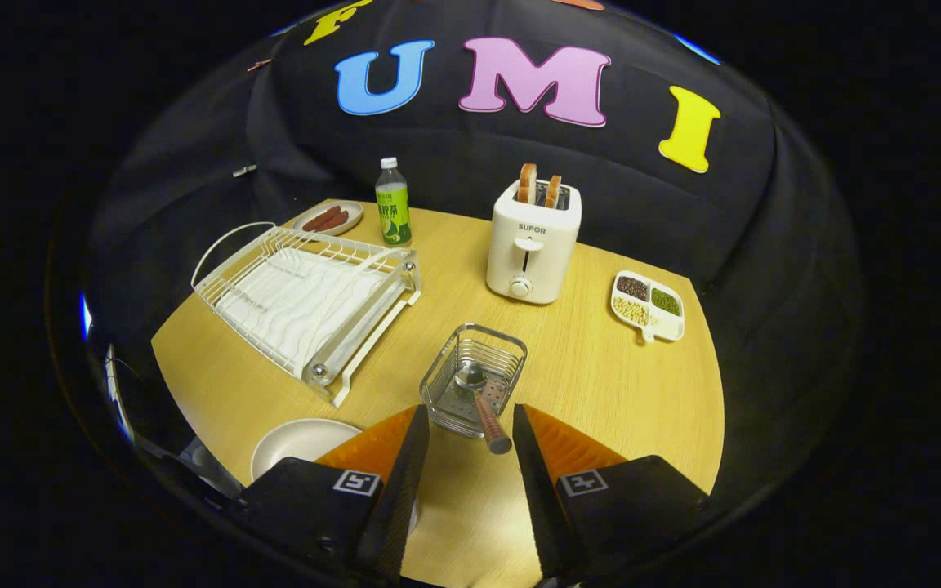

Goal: Take the plate from the dish rack, then take the spoon from the basket and place it into the plate.

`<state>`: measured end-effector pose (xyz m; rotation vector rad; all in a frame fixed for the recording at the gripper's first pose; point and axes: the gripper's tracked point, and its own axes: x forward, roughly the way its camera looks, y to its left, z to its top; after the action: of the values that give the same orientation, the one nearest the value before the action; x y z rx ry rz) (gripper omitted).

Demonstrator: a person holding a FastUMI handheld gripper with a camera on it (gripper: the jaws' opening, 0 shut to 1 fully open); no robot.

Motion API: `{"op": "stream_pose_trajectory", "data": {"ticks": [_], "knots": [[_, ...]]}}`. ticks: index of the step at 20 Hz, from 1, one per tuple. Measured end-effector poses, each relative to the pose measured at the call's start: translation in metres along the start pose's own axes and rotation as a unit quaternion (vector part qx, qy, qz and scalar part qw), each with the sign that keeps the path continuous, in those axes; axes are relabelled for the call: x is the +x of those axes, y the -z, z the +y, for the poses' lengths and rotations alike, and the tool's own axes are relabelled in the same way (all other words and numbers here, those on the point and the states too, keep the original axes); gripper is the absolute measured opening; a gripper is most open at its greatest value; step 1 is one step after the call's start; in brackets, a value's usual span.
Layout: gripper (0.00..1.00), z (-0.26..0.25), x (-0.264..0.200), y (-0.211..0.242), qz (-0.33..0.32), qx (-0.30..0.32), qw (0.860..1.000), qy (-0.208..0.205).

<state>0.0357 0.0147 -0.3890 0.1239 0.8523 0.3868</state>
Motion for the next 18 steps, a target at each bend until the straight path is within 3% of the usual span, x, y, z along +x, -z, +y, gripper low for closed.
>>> {"op": "stream_pose_trajectory", "data": {"ticks": [2, 3, 6, 8, 18], "knots": [[0.51, -0.009, 0.010, 0.009, 0.016, 0.000, 1.000, 0.004], [0.22, -0.007, 0.011, 0.008, 0.020, 0.011, 1.000, -0.005], [0.15, -0.006, 0.018, 0.013, 0.025, 0.027, 0.999, -0.027], [0.10, -0.013, 0.012, 0.008, 0.019, 0.030, 0.999, -0.020], [0.10, -0.009, -0.062, -0.030, -0.046, 0.046, 0.998, -0.002]]}}
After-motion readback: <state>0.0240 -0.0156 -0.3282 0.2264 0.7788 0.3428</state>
